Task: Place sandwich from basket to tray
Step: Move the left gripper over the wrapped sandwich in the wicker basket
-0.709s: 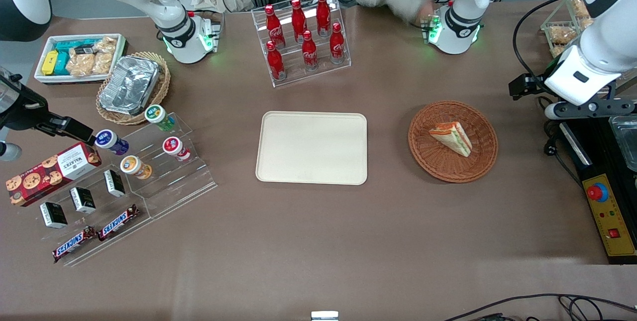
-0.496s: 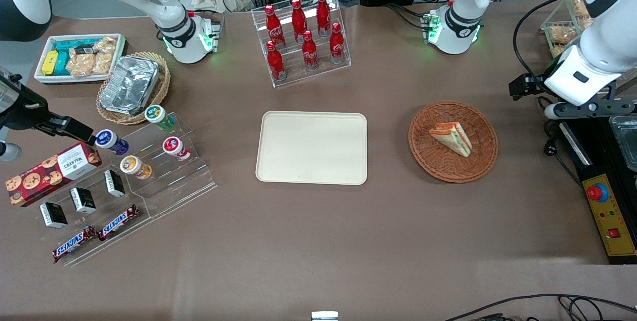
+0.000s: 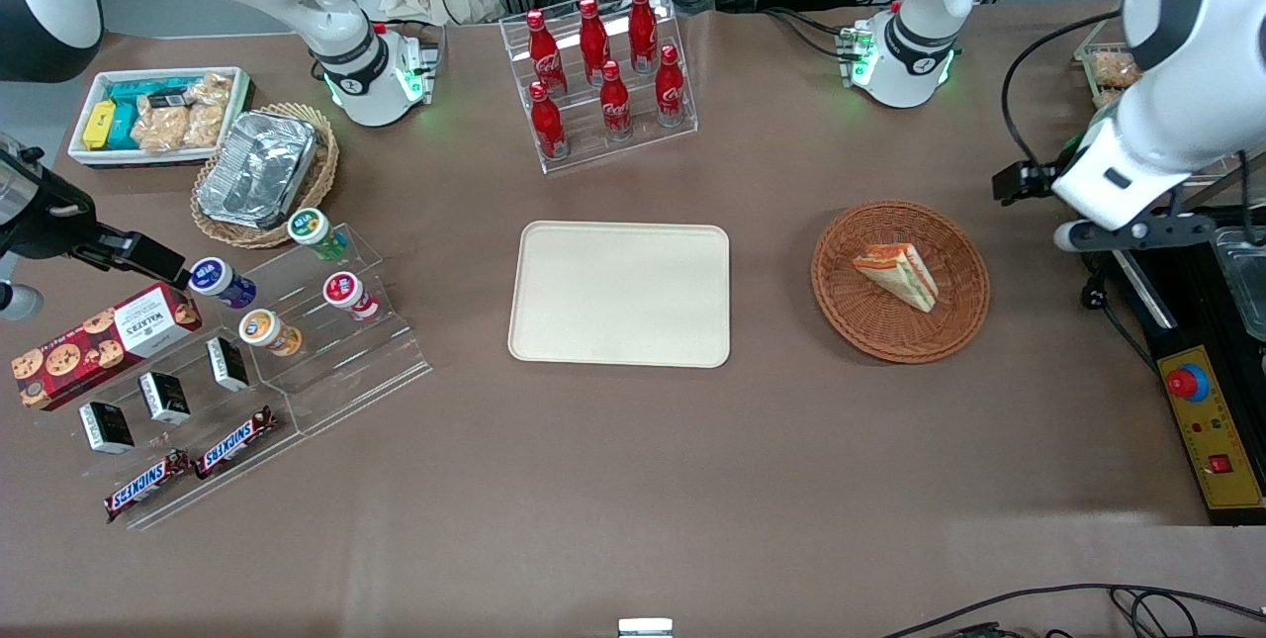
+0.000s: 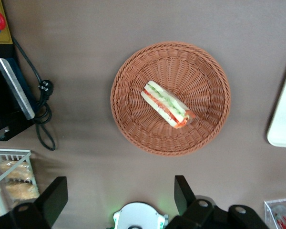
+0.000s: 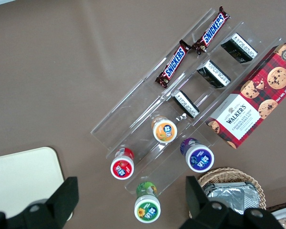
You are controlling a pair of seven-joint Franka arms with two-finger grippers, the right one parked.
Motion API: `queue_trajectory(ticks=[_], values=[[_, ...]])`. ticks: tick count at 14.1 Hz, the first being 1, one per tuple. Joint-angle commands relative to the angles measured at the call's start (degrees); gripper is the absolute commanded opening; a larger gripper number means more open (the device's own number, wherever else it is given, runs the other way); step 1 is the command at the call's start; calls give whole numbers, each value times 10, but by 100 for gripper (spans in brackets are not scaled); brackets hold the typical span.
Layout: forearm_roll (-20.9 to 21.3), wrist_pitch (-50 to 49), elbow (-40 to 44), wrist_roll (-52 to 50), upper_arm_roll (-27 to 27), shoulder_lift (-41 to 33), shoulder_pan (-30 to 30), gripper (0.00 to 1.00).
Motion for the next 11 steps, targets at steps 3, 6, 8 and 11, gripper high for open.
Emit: queue_trajectory(ticks=[3,6,8,11], values=[[-5,168,-180,-76,-16,-71,0,100],[-2,214,-217,-149,-30,-66,0,100],[-4,252,-239,-214,-31,-58,0,100],[-4,382,-317,-326,-50,-43,0,100]])
